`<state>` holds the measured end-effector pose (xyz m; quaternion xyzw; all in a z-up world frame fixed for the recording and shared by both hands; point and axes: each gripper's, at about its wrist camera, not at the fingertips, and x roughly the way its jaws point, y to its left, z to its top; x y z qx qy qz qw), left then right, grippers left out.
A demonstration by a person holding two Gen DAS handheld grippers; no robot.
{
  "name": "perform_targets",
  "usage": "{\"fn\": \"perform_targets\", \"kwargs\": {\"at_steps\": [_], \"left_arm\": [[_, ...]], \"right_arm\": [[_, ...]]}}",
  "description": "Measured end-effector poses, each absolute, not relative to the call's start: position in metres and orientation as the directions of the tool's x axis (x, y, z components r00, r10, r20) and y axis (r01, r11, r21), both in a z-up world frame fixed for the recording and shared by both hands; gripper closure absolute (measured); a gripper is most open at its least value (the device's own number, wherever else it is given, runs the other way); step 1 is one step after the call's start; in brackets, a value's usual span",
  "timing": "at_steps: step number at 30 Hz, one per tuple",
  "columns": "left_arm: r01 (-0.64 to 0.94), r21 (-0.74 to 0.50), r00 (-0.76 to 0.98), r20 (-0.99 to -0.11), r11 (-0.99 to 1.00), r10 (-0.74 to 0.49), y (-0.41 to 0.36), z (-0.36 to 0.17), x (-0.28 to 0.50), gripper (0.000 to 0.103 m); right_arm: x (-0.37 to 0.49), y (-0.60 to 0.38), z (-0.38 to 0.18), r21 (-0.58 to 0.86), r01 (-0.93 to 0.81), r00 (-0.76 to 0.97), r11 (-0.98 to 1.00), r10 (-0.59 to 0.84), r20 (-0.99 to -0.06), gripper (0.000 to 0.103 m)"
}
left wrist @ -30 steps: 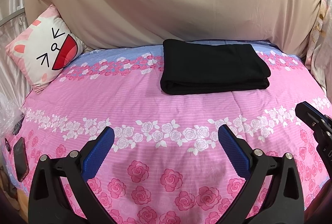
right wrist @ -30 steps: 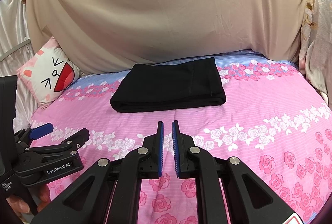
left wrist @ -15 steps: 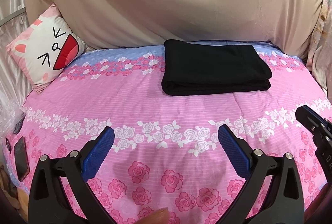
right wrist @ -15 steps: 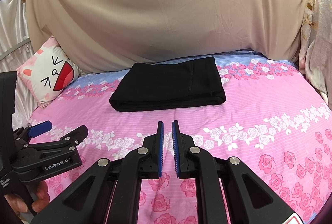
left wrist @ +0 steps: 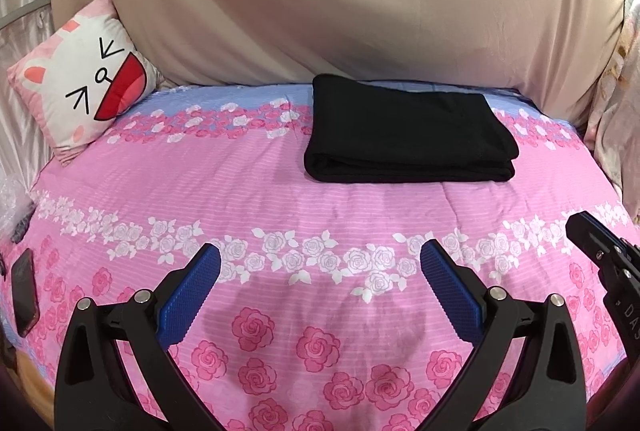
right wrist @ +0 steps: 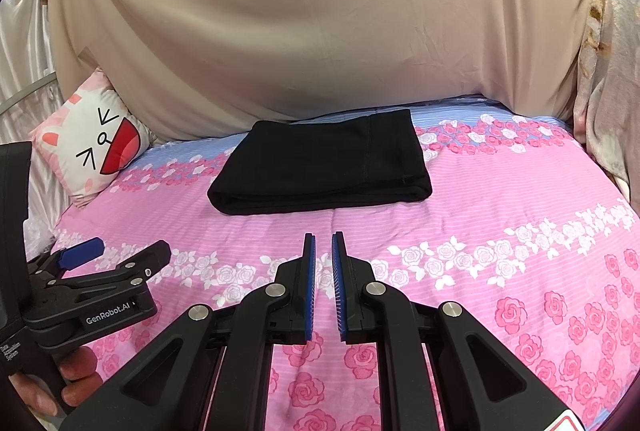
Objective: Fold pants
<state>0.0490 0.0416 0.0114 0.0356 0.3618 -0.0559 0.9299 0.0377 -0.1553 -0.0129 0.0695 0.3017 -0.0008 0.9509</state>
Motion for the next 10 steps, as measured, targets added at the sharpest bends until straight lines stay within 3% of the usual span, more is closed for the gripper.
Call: {"fn": "perform_targets", "kwargs": {"at_steps": [5, 8, 10], "left_arm": [[0.129, 0.076, 0.722, -0.690, 0.989, -0.041, 0.040, 0.005, 0.052, 0.005], [0.145, 0.081, 0.697, -0.716, 0.986, -0.044, 0.038, -0.001, 0.052, 0.005], [0.144, 0.095, 0.698, -0.716, 0.985, -0.033, 0.037, -0.004, 0.049, 0.005]], "right_arm": [[0.037, -0.158, -0.015, 0.122, 0.052, 0.810, 0.991, 0.030, -0.586, 0.090], [0.032, -0.159, -0.017, 0.113, 0.070, 0.816, 0.991, 0.008, -0.579, 0.053], [0.029, -0.158, -0.018, 0.100, 0.076, 0.814, 0.992, -0.003, -0.580, 0.053]]}}
